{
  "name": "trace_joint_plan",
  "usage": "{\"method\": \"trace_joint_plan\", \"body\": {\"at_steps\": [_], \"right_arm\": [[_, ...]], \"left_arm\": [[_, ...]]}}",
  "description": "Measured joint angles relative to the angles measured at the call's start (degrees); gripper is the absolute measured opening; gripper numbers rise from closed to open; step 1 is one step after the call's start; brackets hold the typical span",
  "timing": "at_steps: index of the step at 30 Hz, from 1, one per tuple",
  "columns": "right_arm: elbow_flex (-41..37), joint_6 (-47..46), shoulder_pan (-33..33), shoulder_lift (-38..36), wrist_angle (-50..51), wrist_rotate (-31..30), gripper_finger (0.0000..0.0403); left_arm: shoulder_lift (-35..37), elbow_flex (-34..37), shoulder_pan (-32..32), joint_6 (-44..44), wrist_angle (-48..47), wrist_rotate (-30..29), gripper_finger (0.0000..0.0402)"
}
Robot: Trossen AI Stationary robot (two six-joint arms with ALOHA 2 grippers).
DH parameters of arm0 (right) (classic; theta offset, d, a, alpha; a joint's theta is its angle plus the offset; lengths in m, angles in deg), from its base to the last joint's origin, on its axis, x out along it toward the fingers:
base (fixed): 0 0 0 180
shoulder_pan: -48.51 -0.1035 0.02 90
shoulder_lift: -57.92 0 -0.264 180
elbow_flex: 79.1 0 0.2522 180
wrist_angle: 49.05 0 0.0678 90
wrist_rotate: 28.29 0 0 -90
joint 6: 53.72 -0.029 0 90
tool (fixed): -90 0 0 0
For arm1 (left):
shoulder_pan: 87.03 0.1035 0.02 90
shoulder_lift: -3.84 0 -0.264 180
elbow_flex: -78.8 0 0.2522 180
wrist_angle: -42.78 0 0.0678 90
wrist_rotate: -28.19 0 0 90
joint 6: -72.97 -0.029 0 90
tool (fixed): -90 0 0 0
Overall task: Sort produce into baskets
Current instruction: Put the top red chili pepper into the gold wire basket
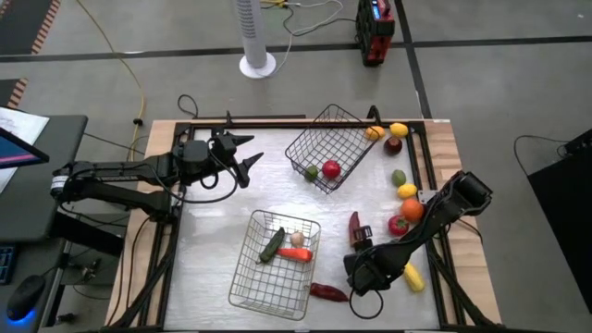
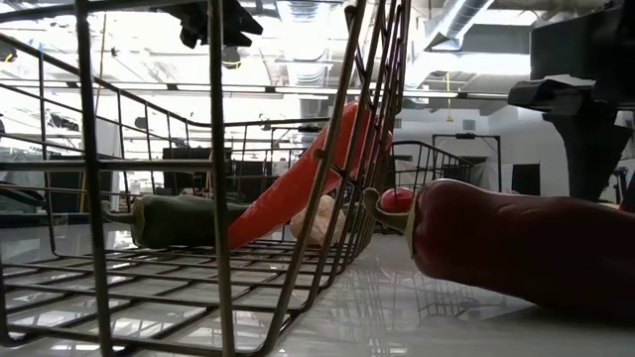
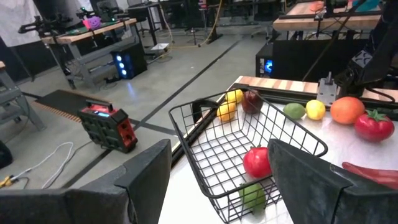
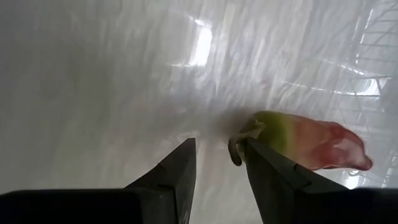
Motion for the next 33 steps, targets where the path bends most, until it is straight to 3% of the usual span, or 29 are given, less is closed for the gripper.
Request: {"method": "trace_joint_plan", "body": {"at_steps": [6,21,27,33], "right_arm": [[0.00,-0.13,0.03,0.00,0.12,-1.35,0.0148],[0.00,-1.64,0.22,0.00,2.05,-3.06,0.0029],[0.47,-2.44,0.96,0.00,3.59,-3.05,0.0024],[7.58,-1.37,1.74,0.00,11.58,-6.12,0.0027]], "left_arm": [[0.00,0.00,0.00,-0.01,0.00,0.00,0.0256],[0.00,0.00,-0.02,-0.04,0.00,0.00,0.0256],[0.00,0.00,0.00,-0.04,0.00,0.00,0.0256],[-0.01,0.00,-0.02,-0.04,0.00,0.00,0.0256]]}}
